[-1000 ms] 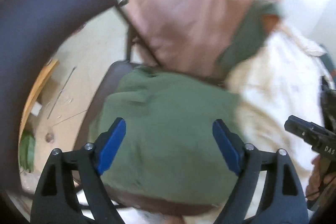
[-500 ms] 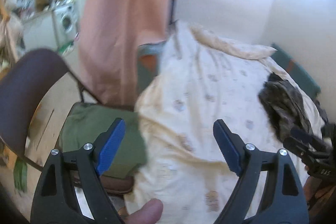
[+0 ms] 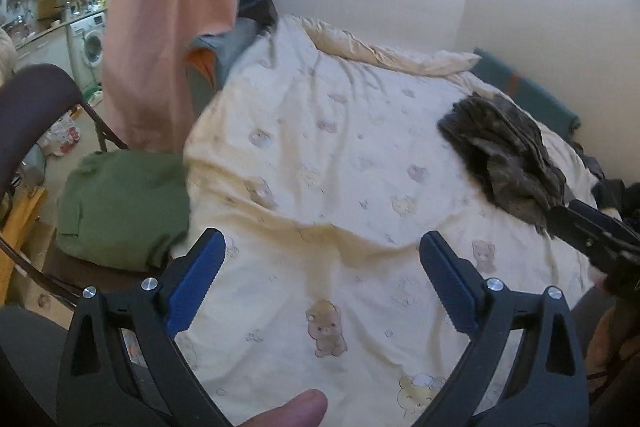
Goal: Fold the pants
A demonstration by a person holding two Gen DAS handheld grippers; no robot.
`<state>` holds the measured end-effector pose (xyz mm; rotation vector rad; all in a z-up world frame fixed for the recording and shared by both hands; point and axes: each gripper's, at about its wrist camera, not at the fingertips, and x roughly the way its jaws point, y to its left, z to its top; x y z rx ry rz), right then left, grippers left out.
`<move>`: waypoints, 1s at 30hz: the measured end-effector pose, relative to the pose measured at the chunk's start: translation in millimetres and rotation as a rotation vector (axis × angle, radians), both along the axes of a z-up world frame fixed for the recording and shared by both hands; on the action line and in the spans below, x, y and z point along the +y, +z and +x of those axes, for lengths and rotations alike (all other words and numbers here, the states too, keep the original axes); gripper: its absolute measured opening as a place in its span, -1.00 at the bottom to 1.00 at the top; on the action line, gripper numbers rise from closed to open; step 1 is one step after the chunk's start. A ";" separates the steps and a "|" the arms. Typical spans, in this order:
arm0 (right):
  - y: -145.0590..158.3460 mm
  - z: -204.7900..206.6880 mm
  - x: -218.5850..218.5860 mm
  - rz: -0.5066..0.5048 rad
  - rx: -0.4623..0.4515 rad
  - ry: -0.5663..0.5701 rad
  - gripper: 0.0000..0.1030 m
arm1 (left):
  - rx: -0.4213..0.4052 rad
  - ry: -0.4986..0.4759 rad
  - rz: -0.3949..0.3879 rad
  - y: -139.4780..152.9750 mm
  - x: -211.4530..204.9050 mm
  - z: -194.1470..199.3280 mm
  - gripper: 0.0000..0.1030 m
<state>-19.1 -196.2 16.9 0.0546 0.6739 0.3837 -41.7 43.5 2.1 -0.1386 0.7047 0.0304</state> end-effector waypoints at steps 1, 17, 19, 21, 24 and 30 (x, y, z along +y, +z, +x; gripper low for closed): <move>-6.4 -2.4 0.5 -0.021 -0.017 -0.010 0.91 | 0.001 0.006 -0.003 -3.0 -2.0 -0.8 0.97; -33.2 8.4 -11.2 -0.006 -0.041 -0.102 1.00 | -0.023 -0.039 0.041 -21.9 -27.3 6.5 1.00; -36.8 12.5 -13.2 -0.006 -0.024 -0.107 1.00 | -0.020 -0.031 0.046 -23.1 -27.0 6.8 1.00; -39.2 13.8 -14.8 -0.009 -0.019 -0.111 1.00 | -0.015 -0.022 0.041 -24.3 -25.5 6.7 1.00; -42.7 14.7 -15.4 -0.013 -0.009 -0.108 1.00 | -0.007 -0.009 0.037 -25.5 -21.8 7.7 1.00; -42.6 15.2 -16.9 -0.023 -0.010 -0.108 1.00 | -0.013 0.003 0.032 -25.3 -19.4 8.0 1.00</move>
